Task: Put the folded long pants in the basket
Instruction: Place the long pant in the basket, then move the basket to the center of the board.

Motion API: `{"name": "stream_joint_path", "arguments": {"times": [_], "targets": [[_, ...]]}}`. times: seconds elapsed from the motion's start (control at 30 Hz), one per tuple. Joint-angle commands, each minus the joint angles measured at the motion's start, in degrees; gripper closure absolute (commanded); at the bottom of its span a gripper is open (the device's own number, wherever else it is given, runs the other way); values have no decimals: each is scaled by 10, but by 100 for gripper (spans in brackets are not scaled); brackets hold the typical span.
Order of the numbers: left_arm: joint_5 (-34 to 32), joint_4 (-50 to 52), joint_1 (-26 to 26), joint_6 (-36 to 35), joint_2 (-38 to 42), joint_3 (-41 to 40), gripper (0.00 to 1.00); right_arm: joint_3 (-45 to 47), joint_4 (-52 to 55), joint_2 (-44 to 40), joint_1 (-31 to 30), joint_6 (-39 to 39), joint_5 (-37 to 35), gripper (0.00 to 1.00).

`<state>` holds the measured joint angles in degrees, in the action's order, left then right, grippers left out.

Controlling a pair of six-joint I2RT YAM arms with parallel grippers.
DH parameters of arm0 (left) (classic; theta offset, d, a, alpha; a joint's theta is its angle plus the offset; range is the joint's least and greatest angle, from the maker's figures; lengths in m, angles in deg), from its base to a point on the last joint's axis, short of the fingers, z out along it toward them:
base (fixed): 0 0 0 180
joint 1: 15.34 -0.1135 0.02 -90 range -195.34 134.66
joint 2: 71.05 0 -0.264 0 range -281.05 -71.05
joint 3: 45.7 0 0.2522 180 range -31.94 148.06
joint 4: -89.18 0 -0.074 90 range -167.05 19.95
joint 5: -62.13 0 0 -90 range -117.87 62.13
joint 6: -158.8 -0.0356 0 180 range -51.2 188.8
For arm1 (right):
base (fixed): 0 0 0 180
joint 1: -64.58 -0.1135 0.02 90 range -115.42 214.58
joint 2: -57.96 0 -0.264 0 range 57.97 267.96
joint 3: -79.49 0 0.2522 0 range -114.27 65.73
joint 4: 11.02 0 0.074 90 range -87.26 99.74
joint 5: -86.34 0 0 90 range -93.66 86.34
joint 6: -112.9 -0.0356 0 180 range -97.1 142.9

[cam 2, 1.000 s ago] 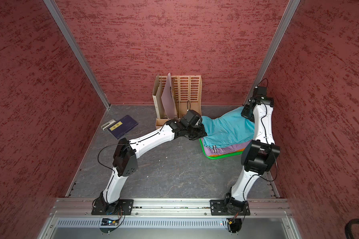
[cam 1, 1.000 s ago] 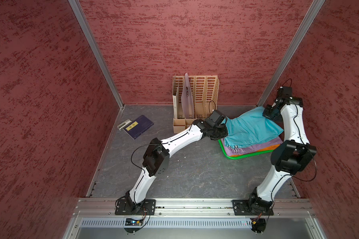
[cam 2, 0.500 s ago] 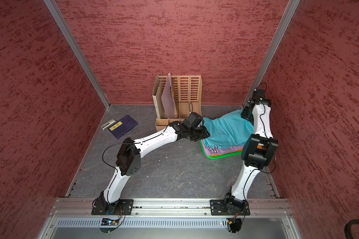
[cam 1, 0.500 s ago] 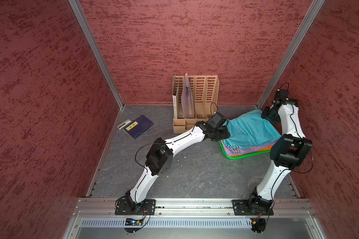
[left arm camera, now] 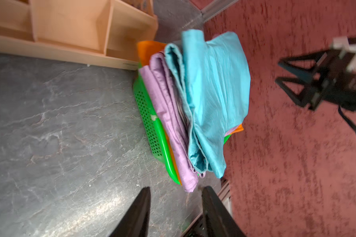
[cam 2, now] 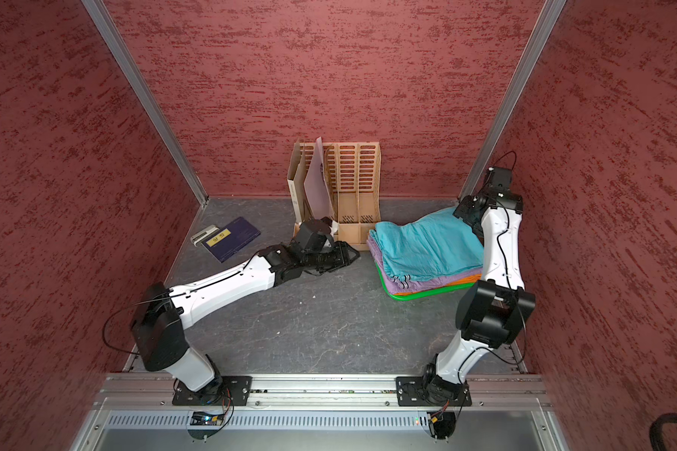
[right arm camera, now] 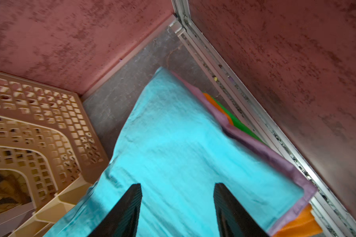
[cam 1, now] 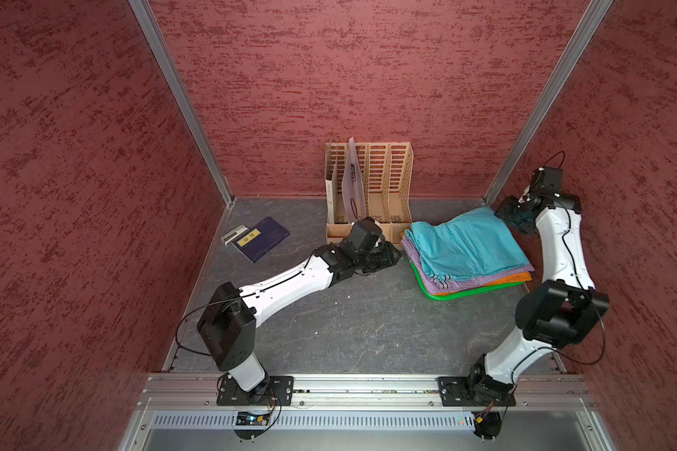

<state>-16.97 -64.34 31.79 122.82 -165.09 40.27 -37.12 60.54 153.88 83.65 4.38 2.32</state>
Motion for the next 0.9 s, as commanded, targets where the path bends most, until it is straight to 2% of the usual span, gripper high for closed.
{"name": "stream_joint_path", "arguments": {"times": [0.0,0.17,0.27,0.53,0.7,0.87], "targets": [[62,-115,1,51,-54,-43,61,33,-39,-41,-13,-30,35,39],[127,-252,4,84,-144,-33,56,76,-54,-79,-27,-40,59,40],[136,-285,7,92,-183,-8,56,88,-47,-85,-31,-32,60,40],[144,-343,10,117,-233,7,56,103,-49,-91,-33,-31,68,40],[150,-322,12,118,-263,41,56,97,-44,-89,-35,-29,68,40],[150,-317,11,125,-283,46,66,99,-44,-84,-37,-29,72,41]]}}
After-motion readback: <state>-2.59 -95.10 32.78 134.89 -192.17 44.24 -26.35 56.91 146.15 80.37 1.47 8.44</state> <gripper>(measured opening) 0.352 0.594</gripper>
